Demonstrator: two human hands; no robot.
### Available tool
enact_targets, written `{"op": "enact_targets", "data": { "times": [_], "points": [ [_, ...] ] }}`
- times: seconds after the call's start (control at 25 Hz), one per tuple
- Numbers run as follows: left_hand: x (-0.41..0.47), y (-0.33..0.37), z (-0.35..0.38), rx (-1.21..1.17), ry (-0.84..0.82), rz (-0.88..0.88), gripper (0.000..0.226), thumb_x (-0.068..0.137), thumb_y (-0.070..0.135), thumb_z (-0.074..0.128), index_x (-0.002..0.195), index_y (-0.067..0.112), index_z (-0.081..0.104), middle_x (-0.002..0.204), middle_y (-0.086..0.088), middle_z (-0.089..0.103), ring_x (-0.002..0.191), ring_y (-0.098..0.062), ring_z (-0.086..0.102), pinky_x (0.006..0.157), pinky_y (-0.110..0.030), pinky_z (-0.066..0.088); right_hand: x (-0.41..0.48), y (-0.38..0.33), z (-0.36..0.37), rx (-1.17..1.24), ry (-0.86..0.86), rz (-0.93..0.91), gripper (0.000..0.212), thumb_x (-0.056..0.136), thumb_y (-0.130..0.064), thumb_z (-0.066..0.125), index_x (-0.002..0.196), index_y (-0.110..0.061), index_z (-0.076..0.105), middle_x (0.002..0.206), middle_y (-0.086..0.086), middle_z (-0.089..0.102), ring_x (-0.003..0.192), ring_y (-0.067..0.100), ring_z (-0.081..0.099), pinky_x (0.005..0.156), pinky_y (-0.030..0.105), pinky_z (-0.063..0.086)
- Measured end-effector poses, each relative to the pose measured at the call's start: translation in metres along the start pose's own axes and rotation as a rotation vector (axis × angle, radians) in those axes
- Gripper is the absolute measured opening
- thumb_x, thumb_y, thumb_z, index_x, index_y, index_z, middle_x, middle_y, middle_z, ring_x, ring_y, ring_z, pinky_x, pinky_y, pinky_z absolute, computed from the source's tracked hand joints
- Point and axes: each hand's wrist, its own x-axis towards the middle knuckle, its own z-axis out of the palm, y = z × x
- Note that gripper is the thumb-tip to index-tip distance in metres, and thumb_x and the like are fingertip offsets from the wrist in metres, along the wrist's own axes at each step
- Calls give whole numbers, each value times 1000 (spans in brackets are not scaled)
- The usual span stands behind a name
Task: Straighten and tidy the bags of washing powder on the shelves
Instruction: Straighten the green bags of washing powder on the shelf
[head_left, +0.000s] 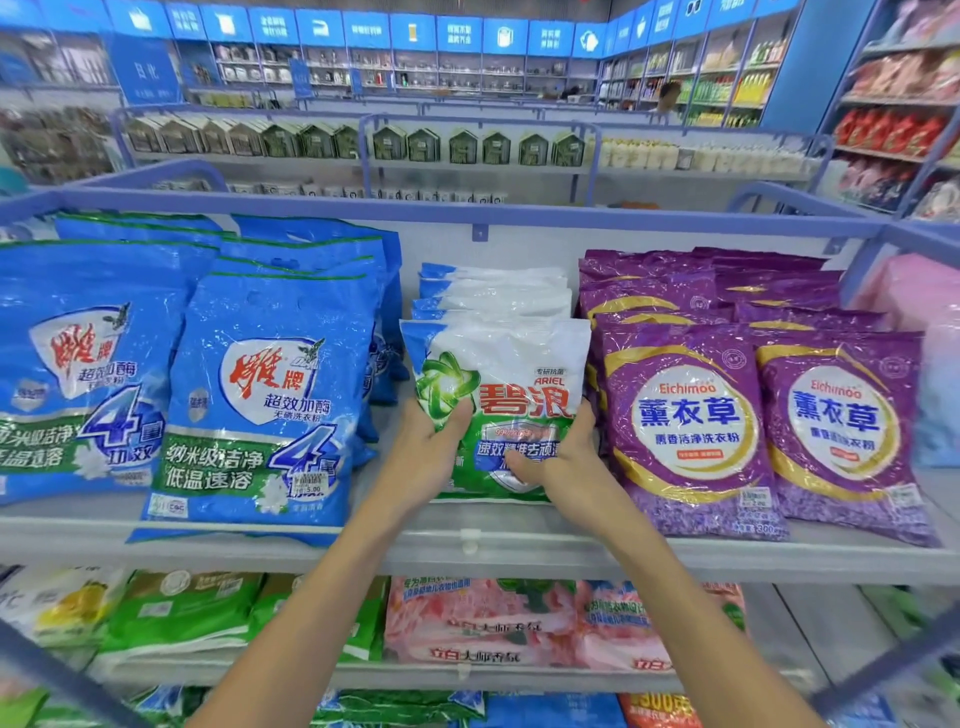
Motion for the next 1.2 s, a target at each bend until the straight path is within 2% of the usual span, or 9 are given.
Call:
{"op": "enact_targets", "data": {
  "times": [0.08, 0.16, 0.32, 0.44, 0.56, 0.68, 0.84, 1.0, 1.2],
  "points": [
    [-6, 2, -2, 35, 9, 26, 14, 102, 51, 51, 113, 48, 43, 129, 11, 53, 118, -9, 54, 100, -28, 45, -7, 1, 2, -8, 66, -6, 120, 65, -49, 83, 155, -24, 8, 152, -1, 40, 138, 21, 43, 116, 44, 36],
    [-12, -3, -3, 62, 51, 65, 21, 101, 48, 55, 119, 43, 47, 113, 22, 58, 107, -4, 58, 84, -15, 45, -16, 3, 4, -70, 138, -30, 110, 59, -55, 80, 149, -29, 22, 143, -4, 52, 128, 20, 54, 109, 48, 44],
    [-26, -8, -8, 177, 128, 123, 44, 99, 46, 59, 136, 26, 49, 114, 16, 64, 109, -10, 63, 86, -27, 48, -25, 5, 1, -176, 235, -103, 62, 77, -33, 76, 130, -33, 44, 124, -8, 61, 113, 18, 61, 95, 42, 51],
    [-36, -15, -12, 314, 161, 161, 44, 98, 42, 62, 139, 29, 49, 120, 11, 68, 110, -11, 64, 89, -31, 50, -36, 11, 1, -235, 254, -194, 50, 87, -18, 67, 129, -32, 46, 121, -7, 58, 107, 13, 58, 83, 32, 46],
    [-55, -23, -11, 482, 164, 266, 49, 100, 43, 55, 145, 32, 41, 134, 10, 61, 119, -11, 59, 92, -30, 48, -53, 19, 8, -390, 249, -268, 54, 94, -23, 62, 144, -23, 41, 147, 0, 46, 134, 18, 44, 101, 38, 46],
    [-75, -37, -18, 657, 124, 267, 60, 101, 56, 40, 154, 29, 34, 152, 6, 49, 142, -18, 42, 112, -43, 42, -74, 26, 21, -510, 198, -270, 65, 101, -38, 54, 158, -18, 29, 169, 1, 15, 155, 17, 12, 124, 38, 20],
    [-122, -52, -44, 750, 183, 230, 61, 105, 49, 41, 158, 18, 33, 165, 2, 31, 158, -20, 8, 126, -37, 15, -103, 25, 51, -587, 154, -378, 61, 102, -44, 51, 154, -15, 40, 167, 2, 24, 156, 18, 12, 127, 37, 12],
    [-176, -85, -87, 807, 205, 179, 73, 100, 63, 21, 159, 21, 31, 169, 3, 19, 158, -17, 0, 129, -36, 7, -133, 9, 111, -617, 99, -390, 63, 102, -49, 46, 155, -15, 39, 167, 3, 24, 156, 26, 10, 128, 41, 7],
    [-247, -135, -186, 777, 331, 30, 63, 106, 51, 39, 161, 26, 24, 170, 4, 12, 158, -19, -4, 128, -38, 9, -178, -24, 209, -619, 19, -472, 64, 101, -53, 45, 154, -16, 40, 167, 3, 25, 157, 22, 10, 128, 40, 4]
  ]
}}
